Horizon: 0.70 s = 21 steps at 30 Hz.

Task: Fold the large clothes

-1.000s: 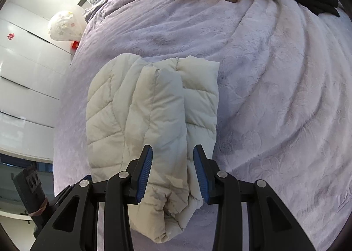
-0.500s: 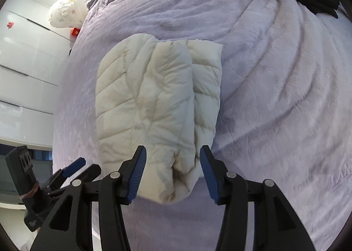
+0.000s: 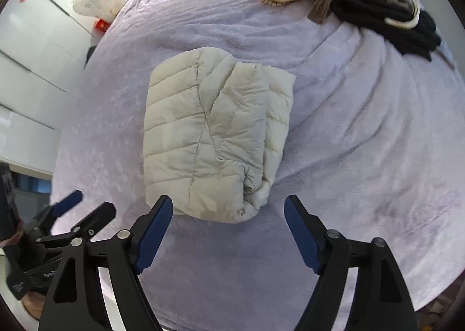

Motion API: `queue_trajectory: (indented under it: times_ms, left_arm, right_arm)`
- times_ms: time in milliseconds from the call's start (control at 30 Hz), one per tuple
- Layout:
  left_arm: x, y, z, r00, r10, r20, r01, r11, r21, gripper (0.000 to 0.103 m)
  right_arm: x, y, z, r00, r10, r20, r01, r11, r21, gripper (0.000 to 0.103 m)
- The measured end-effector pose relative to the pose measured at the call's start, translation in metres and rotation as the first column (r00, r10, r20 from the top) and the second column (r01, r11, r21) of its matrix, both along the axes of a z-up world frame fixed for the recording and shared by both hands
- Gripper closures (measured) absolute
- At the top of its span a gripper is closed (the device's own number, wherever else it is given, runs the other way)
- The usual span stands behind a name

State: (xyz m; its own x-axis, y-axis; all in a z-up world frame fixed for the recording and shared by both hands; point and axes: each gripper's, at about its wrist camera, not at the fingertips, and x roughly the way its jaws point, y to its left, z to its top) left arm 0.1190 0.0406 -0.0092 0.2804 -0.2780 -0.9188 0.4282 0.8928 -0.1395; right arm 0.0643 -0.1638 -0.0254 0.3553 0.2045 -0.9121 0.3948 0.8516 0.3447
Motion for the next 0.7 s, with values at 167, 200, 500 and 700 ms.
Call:
queue_trajectory:
  times_ms: [167,200,500,700]
  left_arm:
    - [-0.011,0.003,0.018,0.999,0.005,0.044,-0.007,0.999,0.035,0.000]
    - [-0.014,0.005,0.023,0.998,0.008,0.058,-0.011,0.999,0.046,0.000]
    - [-0.027,0.025,0.059,0.991,0.081,0.106,-0.087,0.995,0.055,0.000]
    - [-0.034,0.032,0.076,0.988,0.090,0.123,-0.097,0.994,0.054,0.000]
  right_arm:
    - [-0.010,0.009,0.022,0.999,-0.012,0.037,0.014,0.998,-0.059,0.000]
    - [-0.011,0.010,0.027,0.999,-0.014,0.047,0.018,0.997,-0.075,0.000]
    - [-0.031,0.011,0.058,0.996,-0.077,0.046,0.082,0.989,-0.125,0.000]
    - [-0.042,0.019,0.071,0.995,-0.084,0.050,0.090,0.985,-0.147,0.000]
